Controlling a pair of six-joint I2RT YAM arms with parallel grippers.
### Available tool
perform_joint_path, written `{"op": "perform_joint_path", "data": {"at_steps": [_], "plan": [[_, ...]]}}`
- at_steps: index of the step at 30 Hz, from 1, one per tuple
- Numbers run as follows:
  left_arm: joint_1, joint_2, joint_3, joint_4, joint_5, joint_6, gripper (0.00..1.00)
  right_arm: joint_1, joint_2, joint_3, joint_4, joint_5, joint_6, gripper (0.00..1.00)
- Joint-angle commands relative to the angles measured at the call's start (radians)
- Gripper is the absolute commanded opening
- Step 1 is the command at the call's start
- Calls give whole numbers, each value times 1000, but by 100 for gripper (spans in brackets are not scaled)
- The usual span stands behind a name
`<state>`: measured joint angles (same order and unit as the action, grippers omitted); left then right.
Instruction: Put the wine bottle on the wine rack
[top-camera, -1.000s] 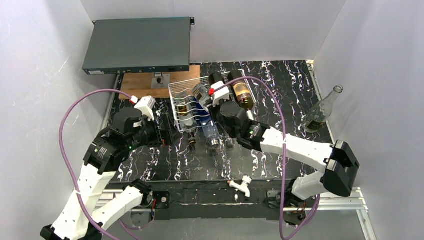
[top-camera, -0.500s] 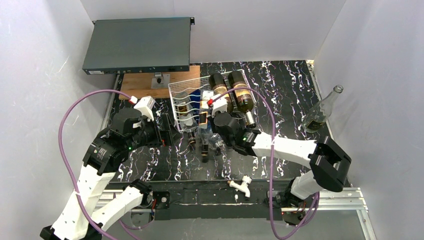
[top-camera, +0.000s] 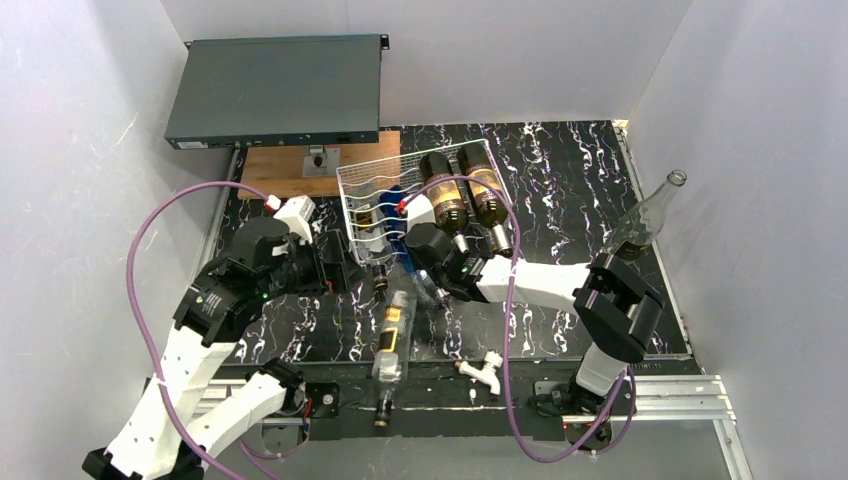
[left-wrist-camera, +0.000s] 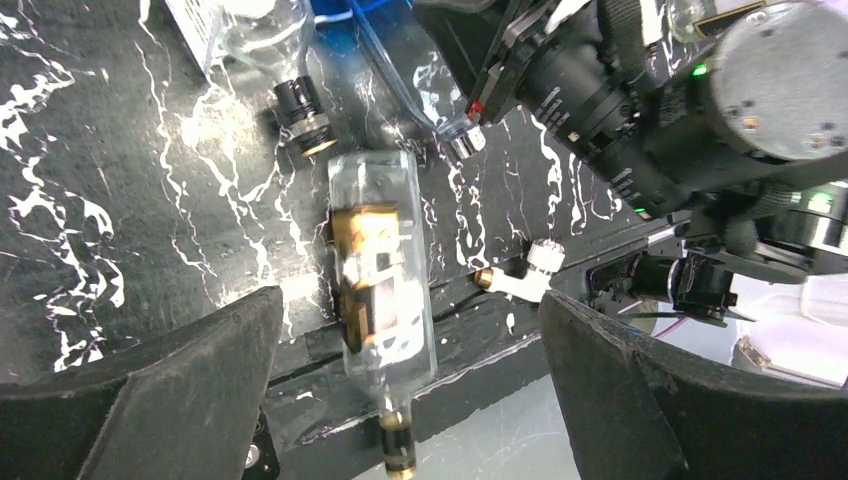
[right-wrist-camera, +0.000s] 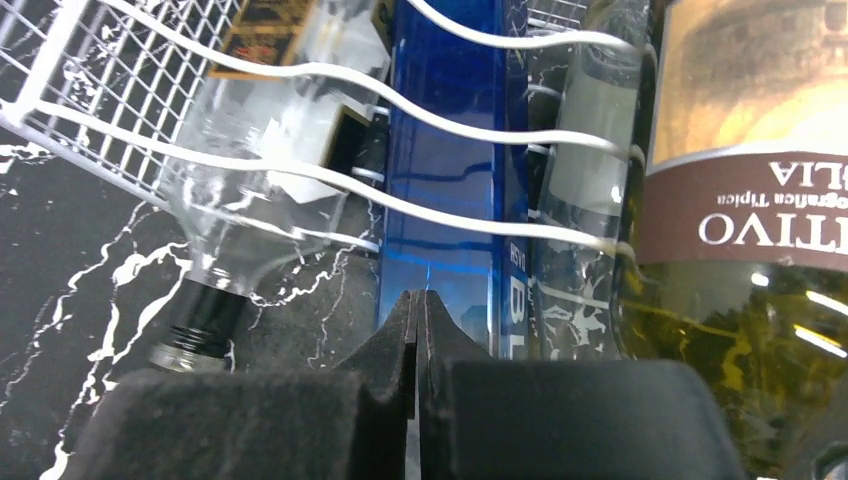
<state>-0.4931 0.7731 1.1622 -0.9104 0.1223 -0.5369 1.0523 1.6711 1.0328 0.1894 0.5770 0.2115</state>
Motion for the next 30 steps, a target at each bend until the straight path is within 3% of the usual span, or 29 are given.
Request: {"op": "perform_joint_path", "data": {"at_steps": [1,4,8,11,15,19,25,30], "plan": [[-3,23,-88,52,55,-20,99,3,2,90,-19,-29,33,1],[-2,57,-192,124,136,-36,99,3,2,122,-99,-43,60,4],[-2,72,-271,150,160,-71,99,4,-30,210,-341,-96,110,32],[-1,57,-315,178,187,-82,99,14,-100,190,-406,-185,145,56],[-1,97,-325,153,260,-62,99,62,-163,146,-464,-228,200,72],[-32,108,-386,157,292,-135,99,75,-205,95,-463,-234,245,86],[-169,118,-453,104,73,-265,99,74,-300,85,-444,-67,275,98],[-293,190,-449,102,-60,-343,99,71,-361,107,-457,78,285,98]]}}
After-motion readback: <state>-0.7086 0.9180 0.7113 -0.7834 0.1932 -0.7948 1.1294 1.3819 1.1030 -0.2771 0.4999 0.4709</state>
